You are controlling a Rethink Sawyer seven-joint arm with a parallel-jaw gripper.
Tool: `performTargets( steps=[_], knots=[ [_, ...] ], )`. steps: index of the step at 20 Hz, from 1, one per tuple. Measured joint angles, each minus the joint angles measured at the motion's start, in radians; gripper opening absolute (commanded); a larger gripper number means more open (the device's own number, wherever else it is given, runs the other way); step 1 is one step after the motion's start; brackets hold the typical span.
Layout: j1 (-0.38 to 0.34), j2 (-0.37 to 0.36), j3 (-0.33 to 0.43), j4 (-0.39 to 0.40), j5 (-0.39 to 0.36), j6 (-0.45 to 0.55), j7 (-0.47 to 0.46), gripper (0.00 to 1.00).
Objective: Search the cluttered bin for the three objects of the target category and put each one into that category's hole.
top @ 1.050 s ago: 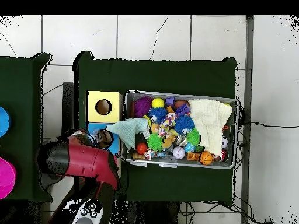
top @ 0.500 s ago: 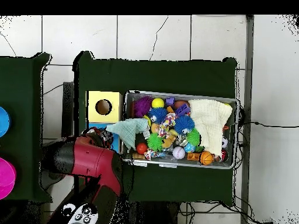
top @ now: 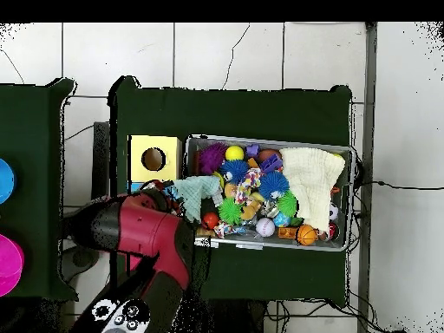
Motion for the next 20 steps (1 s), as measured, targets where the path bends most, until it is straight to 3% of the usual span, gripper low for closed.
performTargets(
  steps=[12,20],
  knots=[
    [-0.028,-0.022,-0.024,-0.019,-0.021,-0.006,0.0,1.0],
    [-0.052,-0.029,-0.018,-0.017,-0.081,-0.133,0.0,1.0]
  ],
)
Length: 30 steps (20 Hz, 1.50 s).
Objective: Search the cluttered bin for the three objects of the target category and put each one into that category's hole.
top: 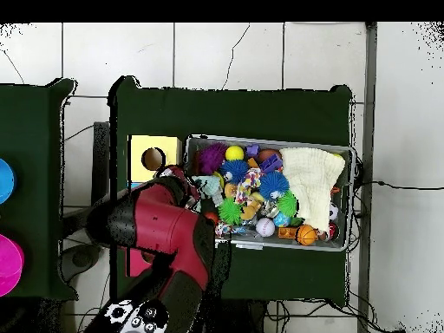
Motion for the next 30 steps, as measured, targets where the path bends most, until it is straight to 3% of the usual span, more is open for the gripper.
performTargets(
  steps=[5,12,19,29,30],
  knots=[
    [-0.036,-0.011,0.026,0.007,-0.018,-0.035,0.0,1.0],
    [-0.091,-0.056,0.098,0.044,-0.02,-0.007,0.0,1.0],
    [-0.029,-0.067,0.079,0.044,-0.031,0.116,0.0,1.0],
    [0.022,-0.127,0.07,0.041,-0.06,0.171,0.0,1.0],
    [0.005,-0.156,0.096,0.042,-0.047,0.171,0.0,0.0]
  ],
)
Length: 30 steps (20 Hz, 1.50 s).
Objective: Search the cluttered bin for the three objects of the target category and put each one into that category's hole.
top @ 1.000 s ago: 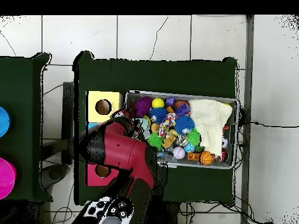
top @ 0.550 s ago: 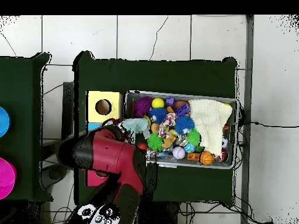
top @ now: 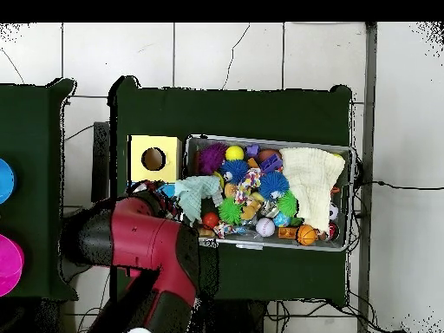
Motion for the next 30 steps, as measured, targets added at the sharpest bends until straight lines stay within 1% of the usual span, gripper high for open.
performTargets(
  steps=[3,8,13,18,30],
  knots=[
    [-0.007,-0.008,0.01,0.0,0.005,0.0,0.0,0.0],
    [-0.031,-0.036,0.056,0.0,0.019,0.0,0.0,0.0],
    [-0.03,-0.039,0.081,0.002,0.021,0.0,0.0,0.0],
    [-0.027,-0.029,0.098,0.012,0.021,0.0,0.0,0.0],
    [-0.005,0.011,0.099,0.023,0.02,-0.026,0.0,0.0]
  ],
)
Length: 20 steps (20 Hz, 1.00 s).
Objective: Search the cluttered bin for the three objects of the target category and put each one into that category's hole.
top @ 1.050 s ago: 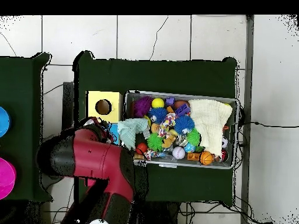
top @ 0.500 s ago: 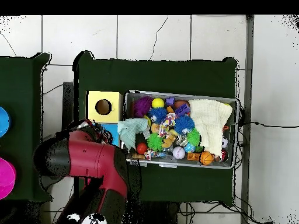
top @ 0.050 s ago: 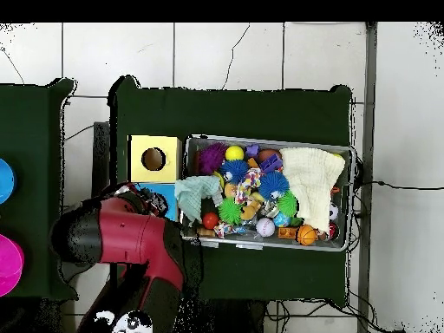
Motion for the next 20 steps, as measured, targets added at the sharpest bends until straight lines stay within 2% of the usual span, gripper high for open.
performTargets(
  steps=[10,20],
  knots=[
    [0.001,0.025,0.001,0.031,0.0,-0.116,0.0,0.0],
    [-0.008,0.052,0.006,0.054,0.0,-0.18,0.0,0.0]
  ],
)
